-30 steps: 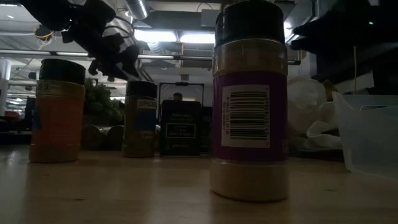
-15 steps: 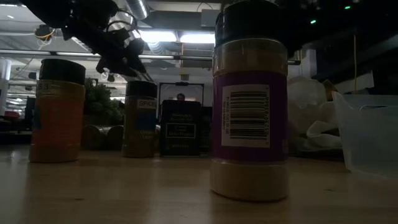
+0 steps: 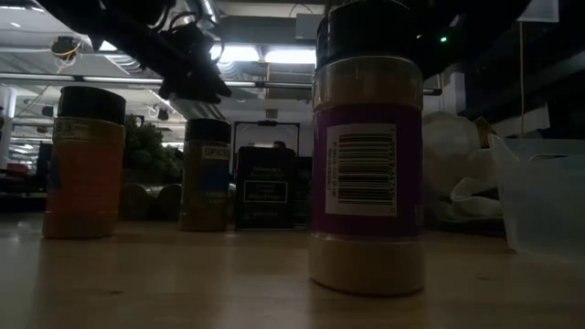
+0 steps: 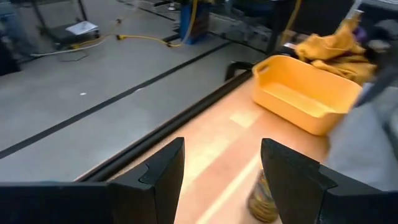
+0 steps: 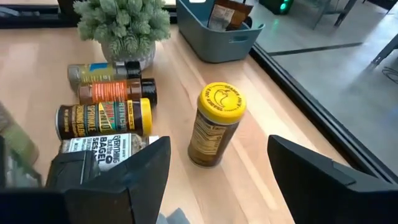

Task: Sort spices by type
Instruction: Put the yellow seasoning bottle into the top yellow bin

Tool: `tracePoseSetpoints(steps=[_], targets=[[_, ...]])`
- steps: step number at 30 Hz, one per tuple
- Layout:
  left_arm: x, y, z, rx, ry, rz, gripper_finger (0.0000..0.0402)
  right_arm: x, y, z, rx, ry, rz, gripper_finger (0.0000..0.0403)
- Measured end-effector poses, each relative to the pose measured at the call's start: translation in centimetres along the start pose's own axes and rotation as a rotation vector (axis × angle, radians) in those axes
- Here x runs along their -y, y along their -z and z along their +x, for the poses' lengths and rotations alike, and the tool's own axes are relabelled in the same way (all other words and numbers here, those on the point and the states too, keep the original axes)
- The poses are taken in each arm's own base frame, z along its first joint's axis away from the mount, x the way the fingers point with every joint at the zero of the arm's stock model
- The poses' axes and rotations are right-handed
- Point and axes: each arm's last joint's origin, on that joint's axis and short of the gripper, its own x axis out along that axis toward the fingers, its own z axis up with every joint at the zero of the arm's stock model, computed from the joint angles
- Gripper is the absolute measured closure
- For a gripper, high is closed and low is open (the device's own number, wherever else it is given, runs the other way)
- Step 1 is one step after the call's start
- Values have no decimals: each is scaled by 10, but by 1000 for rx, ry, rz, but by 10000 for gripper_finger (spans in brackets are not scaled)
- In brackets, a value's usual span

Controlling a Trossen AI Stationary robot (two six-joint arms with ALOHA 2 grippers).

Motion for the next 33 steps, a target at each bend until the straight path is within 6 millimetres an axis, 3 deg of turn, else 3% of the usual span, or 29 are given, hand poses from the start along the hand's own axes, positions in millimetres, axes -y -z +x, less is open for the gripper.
tracePoseSetpoints(steps=[7, 14, 26, 33], targets=[[22, 9, 8, -27, 77, 17, 205, -4, 3, 27, -50, 54, 10, 134], [40, 22, 32, -31, 112, 53, 205, 19, 15, 53, -82, -40, 204, 134], [42, 49, 66, -106, 68, 71, 205, 19, 39, 85, -56, -79, 213, 134], [42, 60, 76, -137, 26, 85, 205, 16, 47, 101, -42, -56, 212, 134]])
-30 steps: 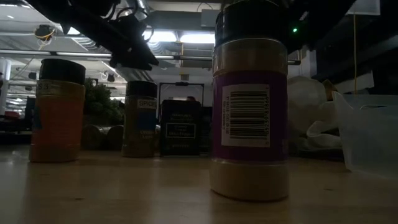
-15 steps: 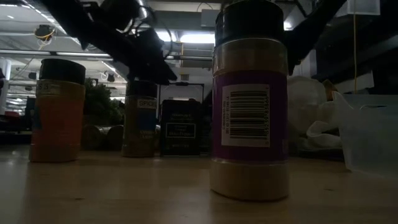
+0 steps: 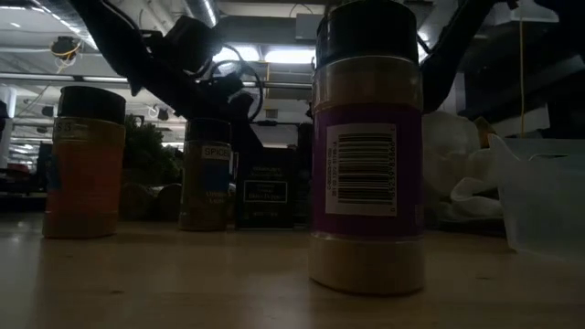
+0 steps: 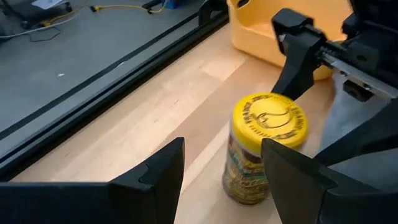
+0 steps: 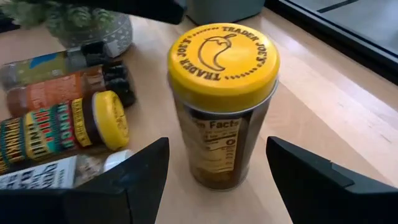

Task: Sort spices by type
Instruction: Put the yellow seasoning bottle into the top yellow bin

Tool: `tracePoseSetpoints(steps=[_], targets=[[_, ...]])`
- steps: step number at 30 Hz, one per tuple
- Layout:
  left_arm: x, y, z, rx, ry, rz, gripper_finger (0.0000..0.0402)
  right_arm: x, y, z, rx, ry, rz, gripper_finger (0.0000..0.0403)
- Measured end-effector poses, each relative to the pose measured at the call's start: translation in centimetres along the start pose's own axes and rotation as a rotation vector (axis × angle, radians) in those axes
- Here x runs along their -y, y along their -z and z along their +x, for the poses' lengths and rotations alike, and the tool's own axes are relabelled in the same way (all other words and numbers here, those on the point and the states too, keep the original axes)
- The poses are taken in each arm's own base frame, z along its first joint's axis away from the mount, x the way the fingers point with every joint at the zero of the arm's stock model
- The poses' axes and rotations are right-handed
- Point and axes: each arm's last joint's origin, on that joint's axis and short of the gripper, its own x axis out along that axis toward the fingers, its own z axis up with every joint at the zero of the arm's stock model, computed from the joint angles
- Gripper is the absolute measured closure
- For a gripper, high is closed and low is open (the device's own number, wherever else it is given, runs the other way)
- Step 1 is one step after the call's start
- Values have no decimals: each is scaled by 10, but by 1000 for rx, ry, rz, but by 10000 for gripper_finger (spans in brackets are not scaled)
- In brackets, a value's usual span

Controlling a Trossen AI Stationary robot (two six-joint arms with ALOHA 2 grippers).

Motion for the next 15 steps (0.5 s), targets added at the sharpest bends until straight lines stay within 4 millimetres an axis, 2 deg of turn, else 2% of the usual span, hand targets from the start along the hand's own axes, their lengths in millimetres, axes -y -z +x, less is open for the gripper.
tracePoseSetpoints(steps=[15], targets=[[-7, 1, 2, 4, -115, -9, 205, -4, -10, 27, 26, 28, -40, 134]])
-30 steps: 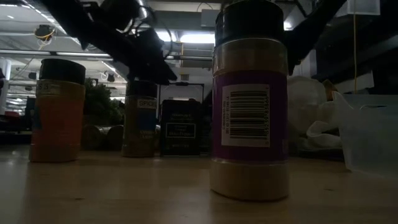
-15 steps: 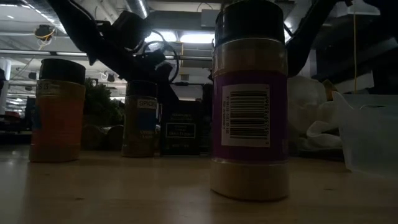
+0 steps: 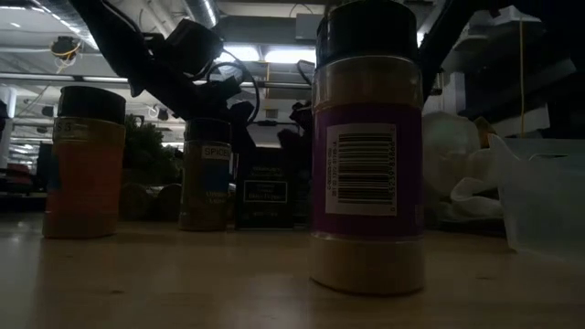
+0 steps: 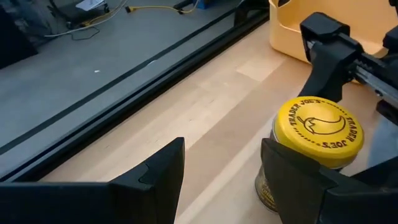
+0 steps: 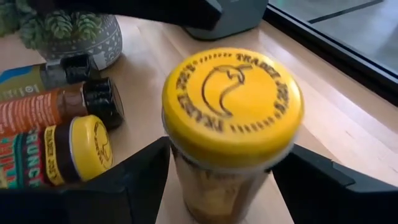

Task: Sort spices by type
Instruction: Put the yellow seasoning bottle into the top yellow bin

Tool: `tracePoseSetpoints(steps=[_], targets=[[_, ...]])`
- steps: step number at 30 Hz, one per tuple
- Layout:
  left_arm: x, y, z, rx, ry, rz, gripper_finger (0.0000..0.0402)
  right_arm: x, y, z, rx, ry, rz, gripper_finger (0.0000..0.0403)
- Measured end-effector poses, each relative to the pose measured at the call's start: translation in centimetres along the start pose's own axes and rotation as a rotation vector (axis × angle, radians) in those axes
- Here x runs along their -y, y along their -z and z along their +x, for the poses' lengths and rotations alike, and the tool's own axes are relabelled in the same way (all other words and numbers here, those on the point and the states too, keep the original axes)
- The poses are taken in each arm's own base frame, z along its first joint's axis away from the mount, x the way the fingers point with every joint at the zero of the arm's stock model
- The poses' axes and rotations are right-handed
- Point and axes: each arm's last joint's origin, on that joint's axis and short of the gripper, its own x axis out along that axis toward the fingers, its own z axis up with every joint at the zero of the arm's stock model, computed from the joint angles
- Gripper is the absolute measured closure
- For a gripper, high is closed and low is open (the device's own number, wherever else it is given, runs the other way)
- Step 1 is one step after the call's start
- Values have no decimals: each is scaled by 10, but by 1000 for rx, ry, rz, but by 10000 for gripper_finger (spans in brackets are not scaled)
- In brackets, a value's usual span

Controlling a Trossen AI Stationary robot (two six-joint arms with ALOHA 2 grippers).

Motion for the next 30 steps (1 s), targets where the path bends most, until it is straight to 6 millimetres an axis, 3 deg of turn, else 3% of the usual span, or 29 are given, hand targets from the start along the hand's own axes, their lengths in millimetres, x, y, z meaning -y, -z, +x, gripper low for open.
tracePoseSetpoints(steps=[9, 14, 19, 23, 30], targets=[[-2, 0, 1, -3, -8, -4, 205, -3, -3, 14, 6, -18, -11, 137], [-2, 0, 1, -3, -8, -4, 205, -3, -3, 14, 6, -28, -11, 180], [-2, 0, 1, -4, -8, -4, 205, -4, -5, 12, -8, -62, -3, 183], [-2, 0, 1, -4, -8, -4, 205, -4, -16, -1, -47, -63, -7, 183], [-2, 0, 1, -4, -8, -3, 205, 0, -57, -45, -49, 3, -70, 183]])
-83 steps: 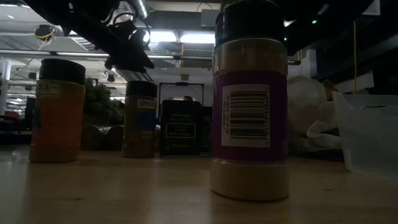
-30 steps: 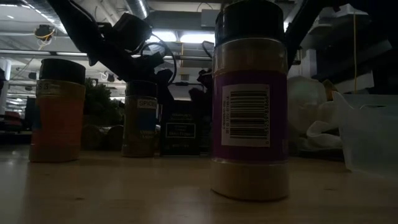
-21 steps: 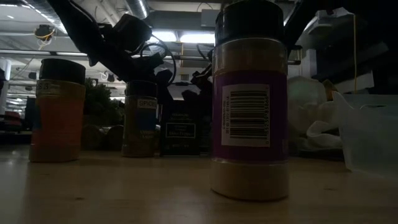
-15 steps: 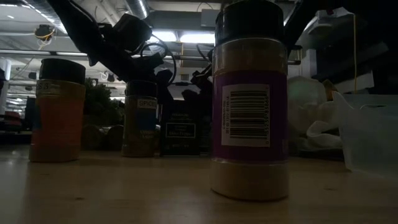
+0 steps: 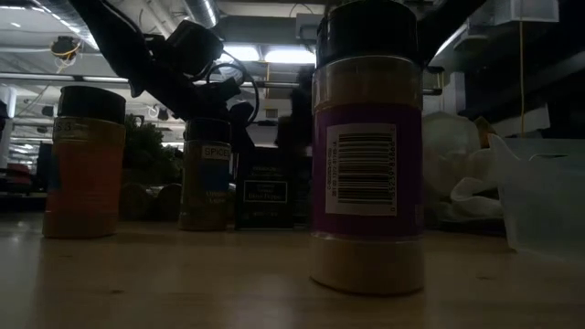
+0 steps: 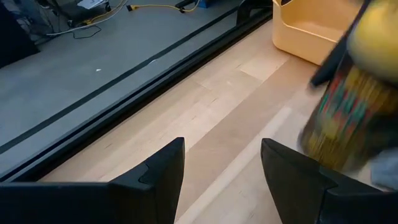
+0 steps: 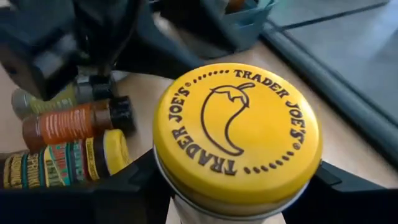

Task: Sort spices by type
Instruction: Put the yellow seasoning bottle into the top yellow bin

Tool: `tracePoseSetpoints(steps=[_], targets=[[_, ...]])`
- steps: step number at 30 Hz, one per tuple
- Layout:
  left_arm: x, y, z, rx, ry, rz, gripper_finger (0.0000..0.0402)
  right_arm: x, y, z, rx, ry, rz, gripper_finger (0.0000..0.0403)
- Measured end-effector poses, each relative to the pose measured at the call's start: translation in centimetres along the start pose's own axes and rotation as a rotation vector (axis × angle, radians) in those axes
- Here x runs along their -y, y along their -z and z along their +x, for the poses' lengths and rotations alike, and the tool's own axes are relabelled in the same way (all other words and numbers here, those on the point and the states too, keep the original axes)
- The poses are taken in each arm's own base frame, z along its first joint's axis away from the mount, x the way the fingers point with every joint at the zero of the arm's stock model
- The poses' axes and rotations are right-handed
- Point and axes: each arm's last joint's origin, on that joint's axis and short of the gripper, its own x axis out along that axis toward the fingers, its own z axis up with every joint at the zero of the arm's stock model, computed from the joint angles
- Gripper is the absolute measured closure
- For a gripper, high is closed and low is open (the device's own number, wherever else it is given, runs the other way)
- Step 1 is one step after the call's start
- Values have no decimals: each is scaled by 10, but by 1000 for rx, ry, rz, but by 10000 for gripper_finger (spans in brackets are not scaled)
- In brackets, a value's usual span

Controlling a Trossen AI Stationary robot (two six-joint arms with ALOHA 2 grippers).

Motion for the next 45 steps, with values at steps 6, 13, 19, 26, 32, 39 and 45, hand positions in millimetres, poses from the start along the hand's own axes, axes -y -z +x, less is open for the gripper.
tracePoseSetpoints(steps=[6, 13, 19, 26, 32, 39, 45], targets=[[0, 0, 0, 3, 1, -1, 205, 10, -31, -52, 15, 137, -29, 182], [0, 0, 0, 4, 1, -2, 205, 29, -41, -102, -52, 364, -62, 180], [0, 0, 0, 5, 1, -3, 205, 47, -36, -126, -158, 495, -37, 181], [0, -1, 0, 5, 1, -27, 205, 81, -12, -125, -283, 600, 48, 180], [0, 0, 0, 4, 1, -28, 205, 109, 33, -116, -321, 644, 197, 179], [0, 0, 0, 4, 1, -30, 205, 123, 69, -109, -236, 642, 293, 179], [0, 0, 0, 5, 1, -34, 205, 123, 90, -109, -233, 668, 317, 178]])
